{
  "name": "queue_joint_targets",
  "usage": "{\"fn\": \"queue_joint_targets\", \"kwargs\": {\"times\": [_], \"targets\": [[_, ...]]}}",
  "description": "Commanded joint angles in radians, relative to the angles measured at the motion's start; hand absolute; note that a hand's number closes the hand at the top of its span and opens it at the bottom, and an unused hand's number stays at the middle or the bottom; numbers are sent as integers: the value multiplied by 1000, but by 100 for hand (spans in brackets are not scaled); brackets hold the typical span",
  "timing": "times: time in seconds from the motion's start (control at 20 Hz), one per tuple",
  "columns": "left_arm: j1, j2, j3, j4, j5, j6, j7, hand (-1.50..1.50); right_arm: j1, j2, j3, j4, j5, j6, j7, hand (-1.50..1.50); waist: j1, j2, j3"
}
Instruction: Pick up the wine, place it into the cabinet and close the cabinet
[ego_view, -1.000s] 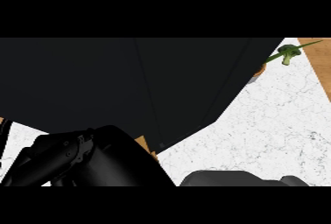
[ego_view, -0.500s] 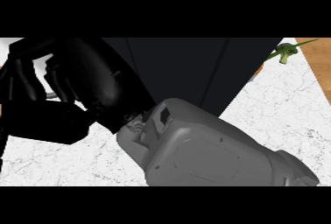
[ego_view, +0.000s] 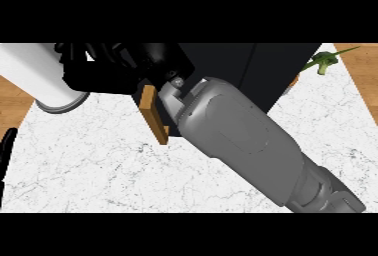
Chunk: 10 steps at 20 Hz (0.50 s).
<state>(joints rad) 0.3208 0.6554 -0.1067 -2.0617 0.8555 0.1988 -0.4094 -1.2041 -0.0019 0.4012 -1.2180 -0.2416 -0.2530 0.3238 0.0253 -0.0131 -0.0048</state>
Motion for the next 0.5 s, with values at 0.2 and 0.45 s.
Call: {"fn": "queue_joint_targets", "kwargs": {"times": [0.2,0.45], "targets": [[-19,-10,2,13,-5,-11,38,-150,30,-45,-61,222,40,76,-164,150,2,25,4],[-50,-24,12,36,-18,-1,30,-150,5,-101,-78,240,69,89,-171,150,-7,25,4]]}}
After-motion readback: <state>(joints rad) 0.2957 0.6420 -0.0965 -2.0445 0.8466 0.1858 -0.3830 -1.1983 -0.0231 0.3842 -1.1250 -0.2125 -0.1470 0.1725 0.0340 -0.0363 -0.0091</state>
